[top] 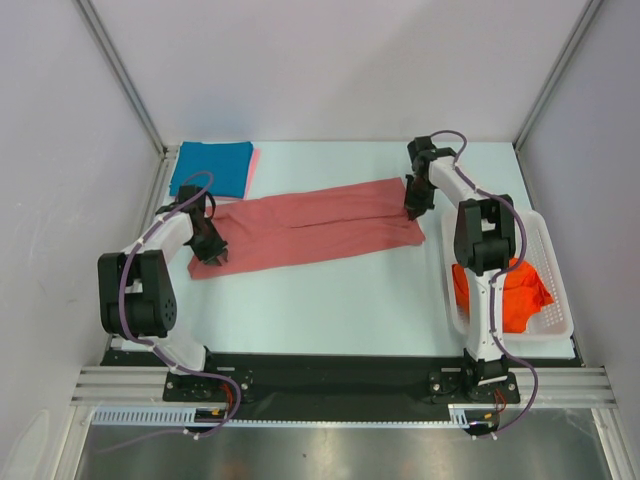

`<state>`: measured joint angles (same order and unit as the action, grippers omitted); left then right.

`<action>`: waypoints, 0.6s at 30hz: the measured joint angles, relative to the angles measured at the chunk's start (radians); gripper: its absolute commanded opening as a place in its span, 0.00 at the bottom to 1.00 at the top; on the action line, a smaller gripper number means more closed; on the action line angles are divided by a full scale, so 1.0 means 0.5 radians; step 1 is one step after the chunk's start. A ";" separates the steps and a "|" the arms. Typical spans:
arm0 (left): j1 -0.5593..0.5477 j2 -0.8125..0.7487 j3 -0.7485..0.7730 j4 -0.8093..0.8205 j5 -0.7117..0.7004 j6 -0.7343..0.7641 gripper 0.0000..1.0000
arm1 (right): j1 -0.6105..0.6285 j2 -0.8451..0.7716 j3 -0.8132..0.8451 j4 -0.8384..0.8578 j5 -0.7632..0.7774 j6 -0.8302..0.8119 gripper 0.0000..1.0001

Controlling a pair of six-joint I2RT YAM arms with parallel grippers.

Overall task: Fold and stack the t-shirts
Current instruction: Fold the tshirt

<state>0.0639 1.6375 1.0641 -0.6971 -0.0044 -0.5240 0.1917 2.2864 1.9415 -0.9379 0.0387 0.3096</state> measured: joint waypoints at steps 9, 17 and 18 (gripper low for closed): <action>0.002 0.000 0.000 0.001 -0.037 -0.001 0.23 | 0.015 -0.193 -0.140 -0.117 0.024 0.008 0.00; 0.011 0.000 -0.013 0.016 -0.039 0.000 0.22 | 0.054 -0.504 -0.233 -0.211 -0.002 0.067 0.00; 0.013 0.000 -0.020 0.019 -0.039 0.000 0.22 | 0.060 -0.518 -0.237 -0.221 -0.005 0.076 0.00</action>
<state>0.0704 1.6375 1.0542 -0.6876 -0.0238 -0.5240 0.2218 2.0274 1.8229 -1.0485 0.0364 0.3477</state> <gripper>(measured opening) 0.220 0.010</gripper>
